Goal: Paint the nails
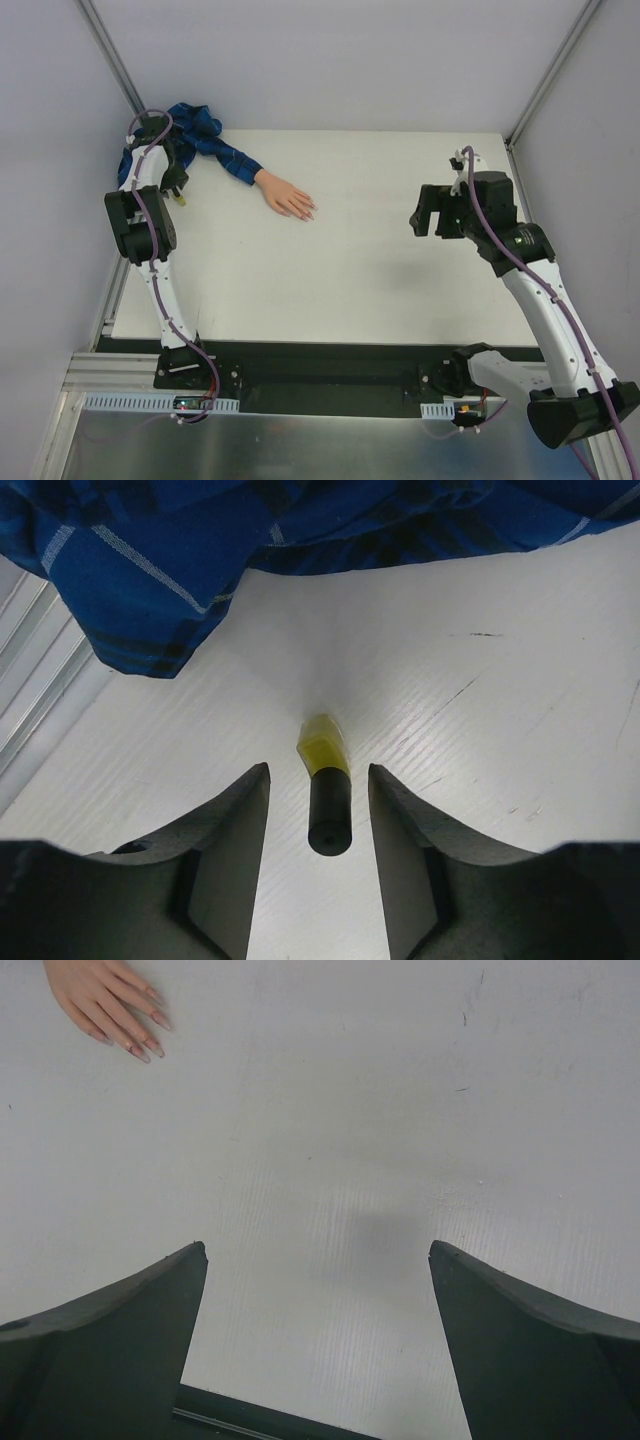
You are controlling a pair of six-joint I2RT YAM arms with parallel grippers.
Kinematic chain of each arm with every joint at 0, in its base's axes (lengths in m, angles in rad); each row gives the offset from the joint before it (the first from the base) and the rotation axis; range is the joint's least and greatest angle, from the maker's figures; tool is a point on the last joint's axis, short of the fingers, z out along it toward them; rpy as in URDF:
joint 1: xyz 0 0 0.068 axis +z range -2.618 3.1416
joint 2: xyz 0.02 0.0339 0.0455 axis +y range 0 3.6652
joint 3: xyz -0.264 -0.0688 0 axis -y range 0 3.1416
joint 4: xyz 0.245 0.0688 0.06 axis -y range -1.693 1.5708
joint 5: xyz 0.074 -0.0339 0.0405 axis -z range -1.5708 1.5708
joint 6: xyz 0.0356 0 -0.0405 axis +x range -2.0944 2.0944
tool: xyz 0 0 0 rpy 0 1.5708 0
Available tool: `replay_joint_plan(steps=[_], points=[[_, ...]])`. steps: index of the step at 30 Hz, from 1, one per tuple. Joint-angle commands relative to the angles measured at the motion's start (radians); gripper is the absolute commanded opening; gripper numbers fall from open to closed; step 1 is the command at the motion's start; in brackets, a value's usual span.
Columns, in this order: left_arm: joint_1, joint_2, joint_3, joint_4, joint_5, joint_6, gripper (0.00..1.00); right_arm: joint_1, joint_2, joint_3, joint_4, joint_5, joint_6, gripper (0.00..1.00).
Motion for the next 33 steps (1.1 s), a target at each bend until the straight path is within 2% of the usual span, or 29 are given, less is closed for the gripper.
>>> replay_joint_plan(steps=[1, 6, 7, 9, 11, 17, 21, 25, 29, 31, 33], points=[[-0.009, -0.002, 0.023, 0.001, -0.041, 0.039, 0.42, 0.001, 0.011, 0.0, 0.04, -0.026, -0.004, 0.96], [-0.008, -0.005, 0.021, 0.005, -0.024, 0.048, 0.3, 0.001, 0.017, -0.004, 0.04, -0.025, -0.002, 0.96], [-0.009, -0.007, 0.02, 0.007, -0.022, 0.048, 0.22, 0.001, 0.019, -0.005, 0.037, -0.02, -0.002, 0.96], [-0.011, -0.016, 0.017, 0.007, -0.013, 0.05, 0.15, 0.001, 0.028, -0.004, 0.029, -0.006, -0.01, 0.96], [-0.014, -0.032, 0.009, 0.007, -0.007, 0.057, 0.0, 0.002, 0.039, 0.003, 0.024, -0.003, -0.016, 0.96], [-0.031, -0.169, -0.081, 0.007, -0.012, 0.08, 0.0, 0.039, 0.049, -0.001, 0.055, -0.018, -0.032, 0.96], [-0.061, -0.32, -0.222, 0.007, 0.008, 0.082, 0.0, 0.096, 0.059, -0.007, 0.069, -0.024, -0.045, 0.96], [-0.109, -0.546, -0.379, 0.005, 0.143, 0.079, 0.0, 0.174, 0.059, -0.049, 0.125, -0.078, -0.082, 0.96], [-0.21, -0.738, -0.56, 0.005, 0.35, 0.128, 0.0, 0.257, 0.089, -0.053, 0.135, -0.196, -0.116, 0.96], [-0.307, -0.836, -0.606, 0.011, 0.442, 0.164, 0.0, 0.286, 0.1, -0.059, 0.148, -0.251, -0.153, 0.97], [-0.423, -0.889, -0.66, 0.017, 0.58, 0.204, 0.0, 0.326, 0.106, -0.074, 0.182, -0.381, -0.252, 0.96]])
